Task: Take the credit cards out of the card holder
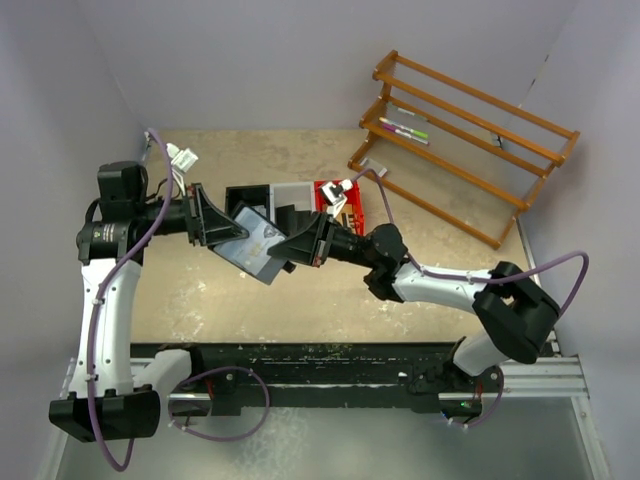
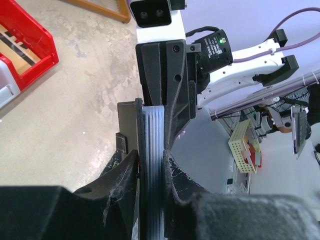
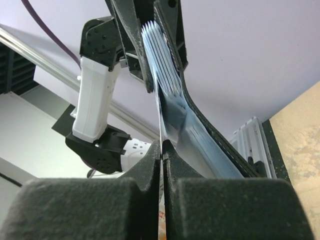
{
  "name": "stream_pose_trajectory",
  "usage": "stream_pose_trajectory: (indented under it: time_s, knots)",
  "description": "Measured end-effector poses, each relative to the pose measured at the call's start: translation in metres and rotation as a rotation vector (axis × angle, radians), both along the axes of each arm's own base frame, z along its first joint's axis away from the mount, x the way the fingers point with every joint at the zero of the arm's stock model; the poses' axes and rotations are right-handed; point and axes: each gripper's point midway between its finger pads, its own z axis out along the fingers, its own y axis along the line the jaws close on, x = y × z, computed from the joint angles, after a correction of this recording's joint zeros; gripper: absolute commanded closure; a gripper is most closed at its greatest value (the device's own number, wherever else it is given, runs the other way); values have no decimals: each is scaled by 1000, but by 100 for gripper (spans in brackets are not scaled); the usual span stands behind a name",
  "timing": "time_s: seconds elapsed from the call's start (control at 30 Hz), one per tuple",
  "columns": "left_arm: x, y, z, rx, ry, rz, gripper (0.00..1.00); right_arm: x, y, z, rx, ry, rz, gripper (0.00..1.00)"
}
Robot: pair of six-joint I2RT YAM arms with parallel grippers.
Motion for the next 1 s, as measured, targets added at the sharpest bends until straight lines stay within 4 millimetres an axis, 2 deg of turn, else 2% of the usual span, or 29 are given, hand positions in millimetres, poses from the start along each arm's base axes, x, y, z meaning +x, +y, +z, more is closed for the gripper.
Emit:
stream_pose_trajectory:
  time_s: [0.17,0.4,0.6,0.73,0.83,0.93,1.0]
  knots:
    - [7,3,-4,36,5,39,100,1,-8,-21,-34,31,-14,100]
    - [34,22,-11,207,-69,184,100,12,-32,-60,-113,97,-67,100]
    - [54,51,-40,424,-106,289,100,35,-53,-75,-179,114,-114,100]
    - [61,71,-59,571,-128,320,100,66,-52,-82,-306,102,-160,100]
    - [61,85,-69,668,-158,318,100,94,-44,-71,-393,48,-197,100]
    - [57,92,-79,734,-173,289,100,129,-28,-56,-474,-18,-227,100]
    - [54,95,-86,764,-173,267,100,148,-18,-53,-515,-49,-237,100]
